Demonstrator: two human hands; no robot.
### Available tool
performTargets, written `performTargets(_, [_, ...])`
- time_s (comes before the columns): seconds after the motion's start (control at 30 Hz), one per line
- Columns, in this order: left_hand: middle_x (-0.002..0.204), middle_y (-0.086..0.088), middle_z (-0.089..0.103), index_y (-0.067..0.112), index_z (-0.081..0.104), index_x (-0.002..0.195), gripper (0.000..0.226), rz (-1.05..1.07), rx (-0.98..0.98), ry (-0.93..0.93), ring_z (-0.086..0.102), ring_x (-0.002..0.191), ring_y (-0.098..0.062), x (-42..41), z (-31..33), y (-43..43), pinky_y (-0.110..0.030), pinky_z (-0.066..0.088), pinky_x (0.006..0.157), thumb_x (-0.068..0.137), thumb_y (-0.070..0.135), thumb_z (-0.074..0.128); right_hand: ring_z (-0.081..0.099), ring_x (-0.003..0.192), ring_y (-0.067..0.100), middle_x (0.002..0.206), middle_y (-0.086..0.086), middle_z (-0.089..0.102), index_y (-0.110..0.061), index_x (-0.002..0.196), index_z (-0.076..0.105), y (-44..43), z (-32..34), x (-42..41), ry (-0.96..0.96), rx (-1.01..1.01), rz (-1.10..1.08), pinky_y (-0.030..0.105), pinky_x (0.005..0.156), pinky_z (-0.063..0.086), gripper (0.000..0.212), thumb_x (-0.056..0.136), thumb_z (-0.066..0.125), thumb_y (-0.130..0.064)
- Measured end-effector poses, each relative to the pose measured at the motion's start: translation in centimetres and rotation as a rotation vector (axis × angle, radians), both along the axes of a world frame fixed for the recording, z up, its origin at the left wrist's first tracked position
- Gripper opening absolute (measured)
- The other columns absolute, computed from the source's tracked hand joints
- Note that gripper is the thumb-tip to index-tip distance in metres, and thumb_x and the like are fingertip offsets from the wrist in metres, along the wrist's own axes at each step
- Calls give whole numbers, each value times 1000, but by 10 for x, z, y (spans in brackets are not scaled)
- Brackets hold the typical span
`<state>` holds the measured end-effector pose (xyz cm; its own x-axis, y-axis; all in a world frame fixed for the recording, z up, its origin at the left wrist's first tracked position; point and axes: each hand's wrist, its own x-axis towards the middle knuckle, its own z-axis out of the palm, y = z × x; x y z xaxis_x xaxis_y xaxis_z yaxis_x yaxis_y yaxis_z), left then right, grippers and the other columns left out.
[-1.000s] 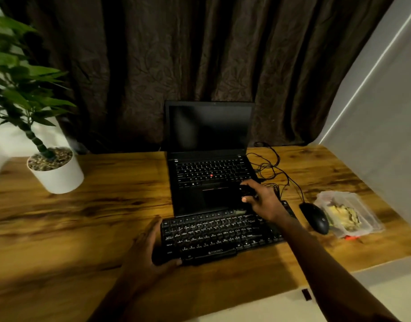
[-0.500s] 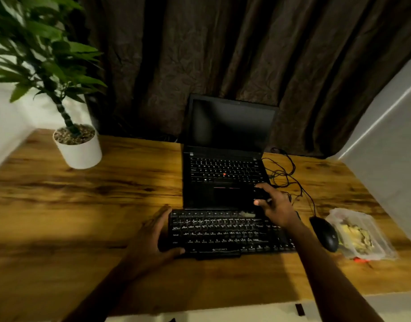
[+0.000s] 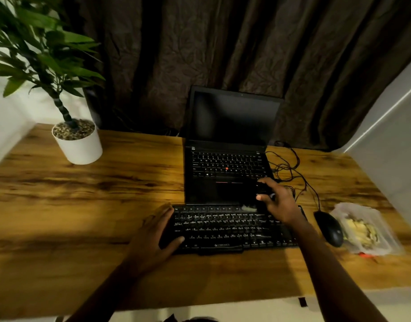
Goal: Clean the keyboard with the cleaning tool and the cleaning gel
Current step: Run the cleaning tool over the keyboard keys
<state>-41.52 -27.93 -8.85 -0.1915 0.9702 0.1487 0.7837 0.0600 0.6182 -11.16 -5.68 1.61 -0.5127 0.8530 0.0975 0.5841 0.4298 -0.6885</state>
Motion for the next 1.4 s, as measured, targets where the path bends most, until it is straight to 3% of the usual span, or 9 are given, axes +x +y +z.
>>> performTargets(0.1, [159,14,26,32,31,152,76,25,-6,70,32,141,-14,1,-6,-4,-39,26,112,89,74,37,69,81,20,94,1,68,-28,124,55,2,0,13,3,39,-22,38,65,62,41,89,69,-11])
performTargets(0.23, [150,8,44,29,46,145,61,97,9,50,44,133,-24,5,-8,-11,-39,27,106,97,62,28,67,89,9,103,0,67,-25,126,55,-1,-3,-3,-23,60,15,21,66,58,41,89,67,-12])
performTargets(0.4, [144,9,52,32,54,138,53,104,41,77,54,117,-21,9,-12,-24,-40,40,93,101,56,26,65,96,11,108,0,65,-26,126,55,-3,-7,-32,38,-39,109,18,68,58,39,91,65,-13])
performTargets(0.73, [144,10,51,38,46,143,52,148,-31,111,48,117,-18,23,-3,-38,-37,31,94,100,57,23,64,80,3,104,3,66,-30,128,53,11,-2,-1,-66,10,87,8,54,49,41,92,65,-15])
performTargets(0.9, [145,10,50,38,45,144,54,133,-33,90,46,121,-17,22,0,-38,-36,29,98,100,59,23,62,91,8,111,2,60,-34,128,51,-4,-8,-32,-11,-17,133,19,64,57,41,93,64,-19])
performTargets(1.07, [148,9,46,40,38,147,55,100,-49,106,46,128,-21,18,-5,-39,-37,25,104,99,60,22,59,89,5,114,2,57,-32,129,52,-4,-2,-34,-8,-60,129,14,58,54,42,92,64,-16])
performTargets(1.27, [150,8,44,37,37,149,54,72,-56,158,48,128,-23,20,-2,-39,-36,21,106,98,55,31,50,84,-10,112,3,59,-22,130,55,8,7,-1,-98,21,81,-4,55,39,41,91,66,-14])
performTargets(1.4, [156,11,35,34,33,151,65,47,-30,194,47,125,-22,20,-1,-39,-48,33,104,94,65,36,62,88,8,113,4,60,-35,126,53,0,1,-15,-57,-15,106,8,56,51,42,91,65,-16])
